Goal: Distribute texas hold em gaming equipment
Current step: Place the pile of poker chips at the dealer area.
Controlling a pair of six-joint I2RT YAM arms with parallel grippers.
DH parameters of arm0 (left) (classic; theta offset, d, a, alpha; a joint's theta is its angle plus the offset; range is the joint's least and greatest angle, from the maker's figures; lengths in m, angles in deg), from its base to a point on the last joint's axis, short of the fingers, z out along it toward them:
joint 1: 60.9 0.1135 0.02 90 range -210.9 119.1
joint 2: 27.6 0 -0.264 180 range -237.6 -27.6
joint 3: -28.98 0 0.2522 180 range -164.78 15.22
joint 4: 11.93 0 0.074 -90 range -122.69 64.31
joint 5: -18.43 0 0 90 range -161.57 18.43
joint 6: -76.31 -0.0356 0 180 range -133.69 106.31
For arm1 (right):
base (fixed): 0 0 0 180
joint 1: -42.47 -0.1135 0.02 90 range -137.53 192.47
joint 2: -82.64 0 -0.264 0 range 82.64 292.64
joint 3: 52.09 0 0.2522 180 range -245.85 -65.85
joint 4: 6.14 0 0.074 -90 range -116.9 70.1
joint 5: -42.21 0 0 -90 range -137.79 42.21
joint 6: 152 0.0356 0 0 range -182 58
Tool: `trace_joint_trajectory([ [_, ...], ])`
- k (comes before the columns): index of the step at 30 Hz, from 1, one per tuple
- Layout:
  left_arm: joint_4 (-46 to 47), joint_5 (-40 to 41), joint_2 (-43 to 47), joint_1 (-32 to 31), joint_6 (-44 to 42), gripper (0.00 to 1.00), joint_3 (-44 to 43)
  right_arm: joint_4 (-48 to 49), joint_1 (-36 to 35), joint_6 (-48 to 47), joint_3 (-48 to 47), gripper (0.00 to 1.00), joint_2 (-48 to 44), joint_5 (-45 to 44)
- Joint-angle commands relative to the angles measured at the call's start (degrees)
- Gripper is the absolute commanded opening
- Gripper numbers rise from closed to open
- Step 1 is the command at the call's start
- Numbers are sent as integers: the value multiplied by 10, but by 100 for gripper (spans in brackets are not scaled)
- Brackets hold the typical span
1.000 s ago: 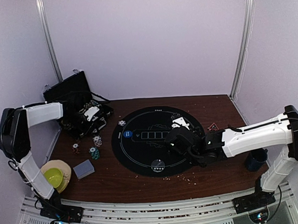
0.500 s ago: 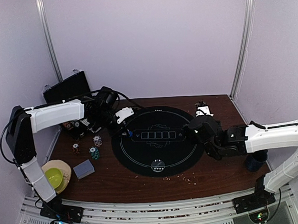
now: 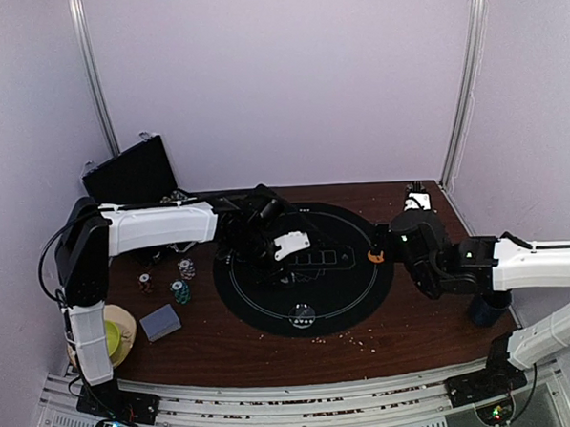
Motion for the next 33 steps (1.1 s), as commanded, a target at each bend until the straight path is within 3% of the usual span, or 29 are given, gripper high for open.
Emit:
trace_joint_trajectory([
  [1, 10, -1, -3, -2, -2, 26, 1, 5, 2, 6, 0, 100, 12, -2],
  [22, 63, 22, 24, -2, -16, 26, 113, 9, 2, 0, -3, 100, 19, 17],
  [33, 88, 47, 8, -2, -17, 27, 114, 12, 2, -3, -2, 100, 24, 24],
])
